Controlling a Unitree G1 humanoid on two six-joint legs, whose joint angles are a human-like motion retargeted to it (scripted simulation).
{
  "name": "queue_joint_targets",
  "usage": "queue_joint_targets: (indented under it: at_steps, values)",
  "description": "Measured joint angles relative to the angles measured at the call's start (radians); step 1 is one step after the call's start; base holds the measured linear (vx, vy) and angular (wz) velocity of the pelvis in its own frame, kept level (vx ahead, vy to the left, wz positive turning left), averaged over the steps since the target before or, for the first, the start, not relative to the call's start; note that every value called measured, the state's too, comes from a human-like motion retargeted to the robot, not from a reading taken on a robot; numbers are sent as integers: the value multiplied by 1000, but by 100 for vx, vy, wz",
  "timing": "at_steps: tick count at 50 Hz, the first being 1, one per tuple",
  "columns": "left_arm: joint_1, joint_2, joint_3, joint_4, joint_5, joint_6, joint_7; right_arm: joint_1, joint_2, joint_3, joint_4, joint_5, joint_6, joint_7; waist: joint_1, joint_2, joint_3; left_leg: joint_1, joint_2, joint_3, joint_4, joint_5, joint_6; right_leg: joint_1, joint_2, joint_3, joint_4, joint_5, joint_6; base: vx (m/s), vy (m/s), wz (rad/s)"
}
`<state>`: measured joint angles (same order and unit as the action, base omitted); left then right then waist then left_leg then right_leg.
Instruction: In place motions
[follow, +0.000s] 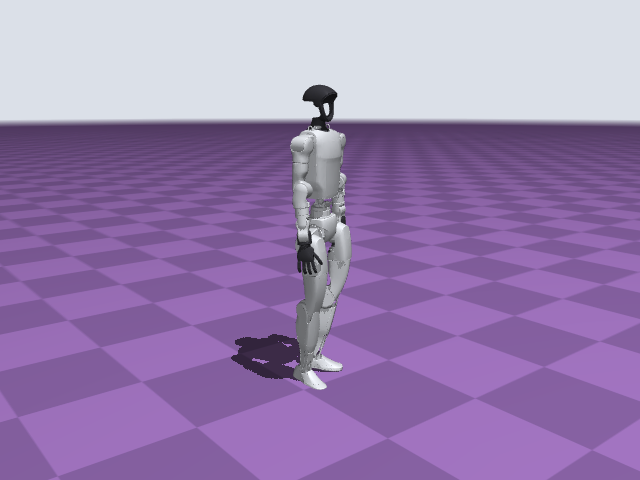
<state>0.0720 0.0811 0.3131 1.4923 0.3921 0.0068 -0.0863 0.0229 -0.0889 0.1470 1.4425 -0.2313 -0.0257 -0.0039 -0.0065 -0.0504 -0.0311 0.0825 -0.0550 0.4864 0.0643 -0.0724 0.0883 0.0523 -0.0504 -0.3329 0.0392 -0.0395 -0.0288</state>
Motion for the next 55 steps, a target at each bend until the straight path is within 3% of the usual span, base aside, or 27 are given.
queue_joint_targets:
  at_steps: [9, 13, 17, 27, 37, 45, 50, 55]
  values:
    - [11, -30, -16, -4, 12, 12, 10, -4, -24, -33, -11, -9, -8, 8, 61, -31, -14, -56, -37, -174, 43, 75, -58, -37, -38, 30, 7, 13, -16, -3, 4, -14]
    - [13, -32, -31, -8, 7, 8, 11, 12, -45, -60, -1, -27, -6, 2, 75, -22, -15, -58, -45, -215, 38, 34, -45, -35, -41, 24, 8, 18, -20, -1, 11, 15]
    - [12, -25, -23, 0, 11, 9, 5, 26, -53, -73, 16, -21, 3, -10, 43, 7, -5, -32, -40, -187, 15, -19, 16, -10, -29, 7, -1, 28, -22, 2, 10, 26]
    - [5, 23, 1, 29, 4, 15, 28, 9, -27, -94, 9, 22, -3, 10, 30, -1, 13, -50, -36, -100, -38, -48, 37, -96, -27, 39, 89, 116, -62, -10, 9, -23]
    - [50, 45, 36, 77, 26, 33, 40, -6, -14, -18, -34, -55, -14, 26, -30, 5, 30, -67, 21, 50, -55, -86, 29, -174, 27, 84, 104, -6, -172, -18, -3, -97]
    - [18, 43, 32, 59, 35, 49, 19, -11, -24, -23, -31, -34, -13, 18, -56, 3, 58, -75, 82, 209, -53, -120, 6, -203, 37, -41, 88, -159, -227, -23, -12, -130]
    - [-25, 44, 20, 35, 30, 50, -3, -15, -33, -41, -4, -1, -8, 3, -80, 9, 50, -89, 107, 307, -54, -137, -12, -186, -15, -277, 84, -224, -181, -22, -11, -122]
    - [-51, 35, 14, -17, 35, 48, -25, -1, -40, -88, 38, 37, -3, -11, -61, 25, 18, -94, 118, 389, -53, -152, -39, -144, -79, -507, 90, -223, -101, -8, -8, -117]
